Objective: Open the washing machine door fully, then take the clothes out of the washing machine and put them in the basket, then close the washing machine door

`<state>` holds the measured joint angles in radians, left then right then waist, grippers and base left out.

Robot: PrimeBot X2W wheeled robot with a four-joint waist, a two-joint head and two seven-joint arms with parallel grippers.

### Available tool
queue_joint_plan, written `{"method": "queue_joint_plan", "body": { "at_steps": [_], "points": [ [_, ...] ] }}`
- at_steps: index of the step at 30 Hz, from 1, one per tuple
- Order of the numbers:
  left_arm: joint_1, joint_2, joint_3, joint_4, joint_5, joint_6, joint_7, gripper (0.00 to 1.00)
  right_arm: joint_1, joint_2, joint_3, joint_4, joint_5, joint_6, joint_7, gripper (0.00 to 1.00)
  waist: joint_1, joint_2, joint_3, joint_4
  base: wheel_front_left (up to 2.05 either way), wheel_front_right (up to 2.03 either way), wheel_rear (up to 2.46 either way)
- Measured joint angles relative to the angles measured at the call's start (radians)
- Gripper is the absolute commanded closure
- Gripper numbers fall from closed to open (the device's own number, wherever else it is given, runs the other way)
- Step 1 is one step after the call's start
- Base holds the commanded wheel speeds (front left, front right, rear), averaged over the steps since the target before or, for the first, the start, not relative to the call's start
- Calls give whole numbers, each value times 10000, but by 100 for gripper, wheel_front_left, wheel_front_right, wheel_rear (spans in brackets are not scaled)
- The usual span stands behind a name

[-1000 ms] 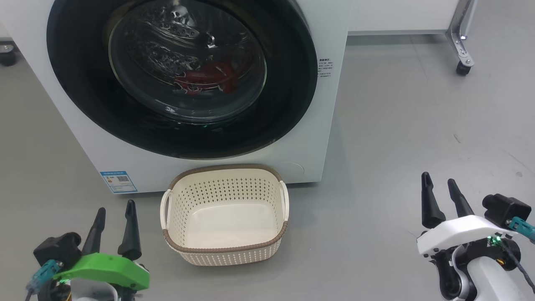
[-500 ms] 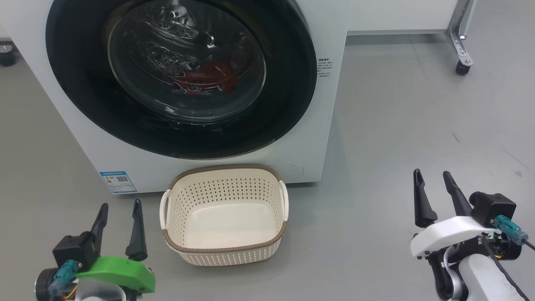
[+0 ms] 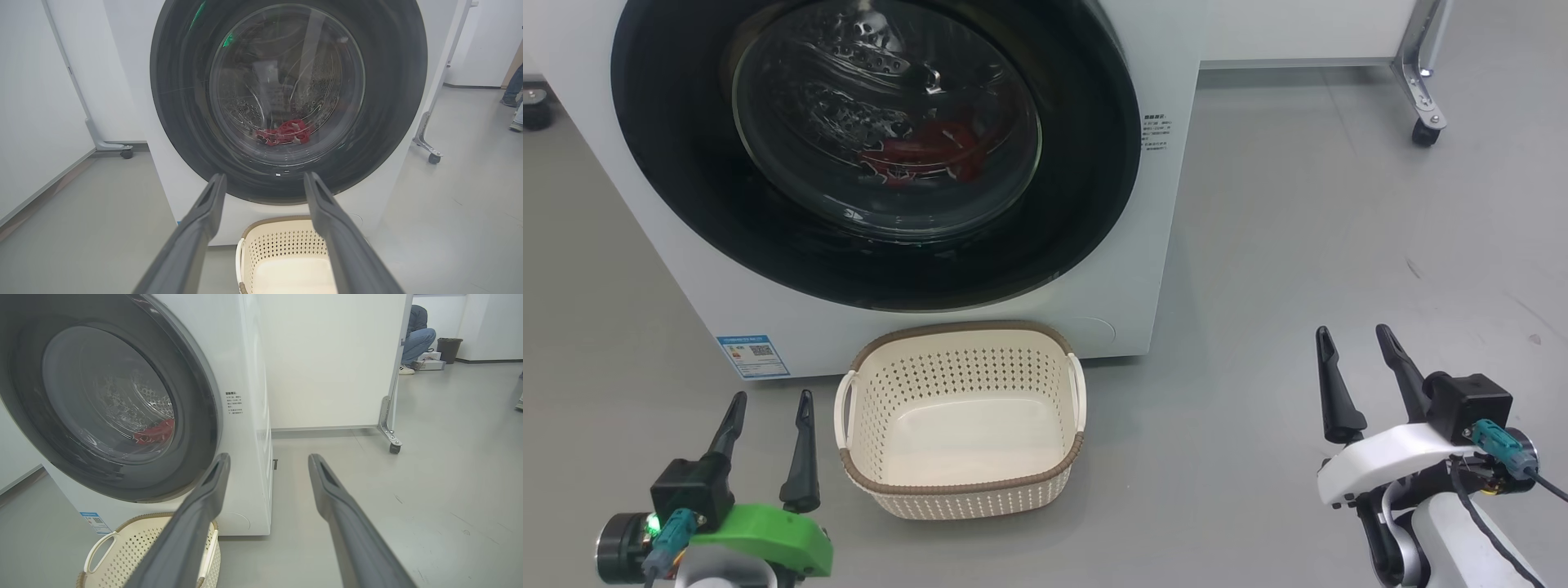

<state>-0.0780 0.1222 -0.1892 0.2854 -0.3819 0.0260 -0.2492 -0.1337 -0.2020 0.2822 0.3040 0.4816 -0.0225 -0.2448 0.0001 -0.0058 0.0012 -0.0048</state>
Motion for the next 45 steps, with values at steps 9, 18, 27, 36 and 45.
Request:
{"method": "queue_joint_plan", "body": {
  "at_steps": [9, 18, 27, 36, 45],
  "points": [
    [-2, -52, 123, 157, 0, 0, 0, 0, -4, 52, -128, 65, 12, -67, 0, 0, 0, 0, -12, -6, 0, 0, 0],
    [-20, -115, 194, 249, 44, 0, 0, 0, -4, 56, -190, 111, 12, -65, 0, 0, 0, 0, 4, 3, 0, 0, 0],
    [-41, -148, 257, 295, 58, -4, 0, 0, -4, 92, -247, 165, 12, -50, -29, 100, 0, 0, 37, 15, 0, 0, 0],
    [-60, -157, 299, 303, 128, -19, 0, 0, -5, 311, -416, 240, 468, 213, -29, 100, 0, 0, 107, -1, 0, 0, 0],
    [-338, -176, 293, 245, 334, -46, 0, 0, -129, 817, -1158, 349, 2115, 706, 107, 100, -1, 0, 398, 11, 0, 0, 0]
  ]
}}
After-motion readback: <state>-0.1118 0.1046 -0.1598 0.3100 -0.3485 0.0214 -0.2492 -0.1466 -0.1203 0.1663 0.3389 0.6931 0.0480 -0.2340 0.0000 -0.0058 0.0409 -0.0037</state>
